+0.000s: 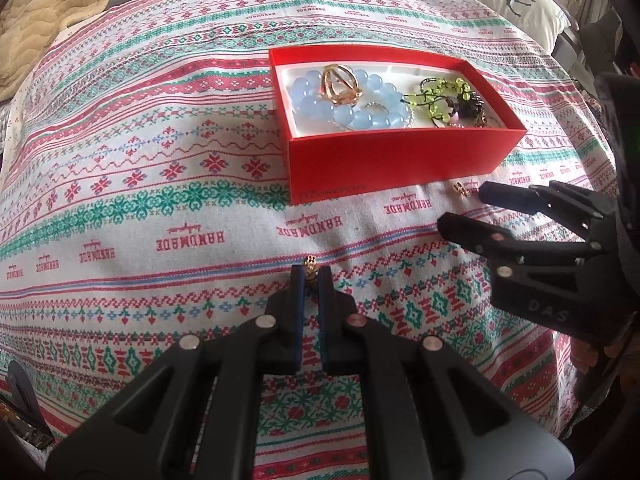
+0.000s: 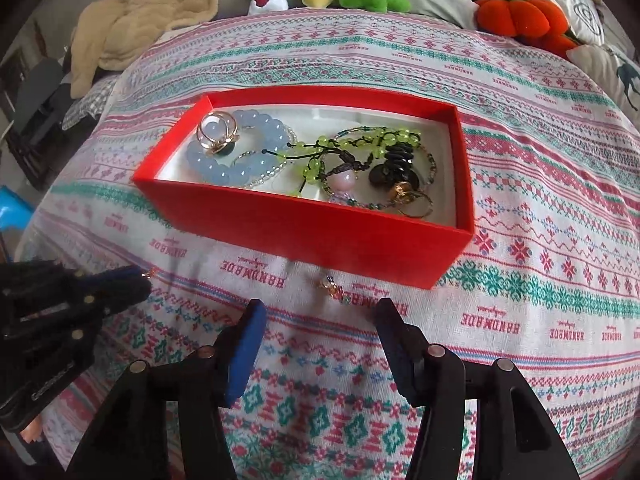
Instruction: Organize jewelry
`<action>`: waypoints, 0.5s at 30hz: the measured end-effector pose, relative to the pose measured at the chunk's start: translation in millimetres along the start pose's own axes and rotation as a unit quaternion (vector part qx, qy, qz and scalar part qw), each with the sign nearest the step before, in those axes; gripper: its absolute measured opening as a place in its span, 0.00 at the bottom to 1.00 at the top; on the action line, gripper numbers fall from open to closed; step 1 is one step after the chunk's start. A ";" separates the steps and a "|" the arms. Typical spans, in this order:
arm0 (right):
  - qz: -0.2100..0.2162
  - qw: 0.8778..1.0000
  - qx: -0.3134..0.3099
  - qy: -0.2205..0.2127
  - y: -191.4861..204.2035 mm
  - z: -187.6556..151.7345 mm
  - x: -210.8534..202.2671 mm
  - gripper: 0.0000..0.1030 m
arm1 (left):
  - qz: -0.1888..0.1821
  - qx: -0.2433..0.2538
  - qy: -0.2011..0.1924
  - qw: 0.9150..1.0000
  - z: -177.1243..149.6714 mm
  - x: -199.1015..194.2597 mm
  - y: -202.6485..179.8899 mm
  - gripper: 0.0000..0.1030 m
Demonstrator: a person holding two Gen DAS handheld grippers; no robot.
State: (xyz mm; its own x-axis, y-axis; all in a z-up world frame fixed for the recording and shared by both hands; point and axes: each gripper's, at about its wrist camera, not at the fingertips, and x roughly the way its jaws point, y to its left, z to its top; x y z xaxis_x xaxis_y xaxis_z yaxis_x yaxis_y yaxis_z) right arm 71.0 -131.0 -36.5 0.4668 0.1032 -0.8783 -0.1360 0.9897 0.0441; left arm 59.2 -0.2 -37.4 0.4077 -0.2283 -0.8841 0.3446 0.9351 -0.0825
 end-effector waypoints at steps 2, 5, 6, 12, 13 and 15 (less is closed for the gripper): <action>-0.012 1.000 -0.004 -0.004 3.0 2.5 4.3 0.56 | 0.000 0.000 0.000 1.000 -1.0 -0.7 1.0 0.07; -0.025 1.000 -0.001 -0.006 5.0 6.0 7.7 0.52 | 0.000 0.000 0.000 1.000 -1.1 -1.0 1.0 0.07; -0.030 1.000 0.001 -0.006 5.4 6.6 8.2 0.47 | 0.000 0.000 0.000 1.000 -1.8 -1.5 1.9 0.07; -0.044 0.999 -0.004 -0.009 -3.6 9.1 6.9 0.09 | 0.001 0.001 0.001 1.000 -2.9 -1.2 2.5 0.07; -0.039 0.999 -0.003 -0.007 -4.9 9.4 6.4 0.08 | 0.002 0.001 0.001 1.000 -2.4 -0.7 0.7 0.07; -0.032 0.999 -0.003 -0.005 -5.7 9.0 4.9 0.07 | 0.002 0.001 0.001 1.000 -1.3 0.0 -1.6 0.07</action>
State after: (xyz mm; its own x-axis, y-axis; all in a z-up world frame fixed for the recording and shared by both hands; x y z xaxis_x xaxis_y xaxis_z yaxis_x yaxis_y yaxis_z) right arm 81.9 -135.3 -36.8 0.4843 0.0402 -0.8740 -0.1110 0.9937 -0.0158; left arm 57.5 -1.4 -37.9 0.4068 -0.2236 -0.8858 0.3444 0.9356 -0.0780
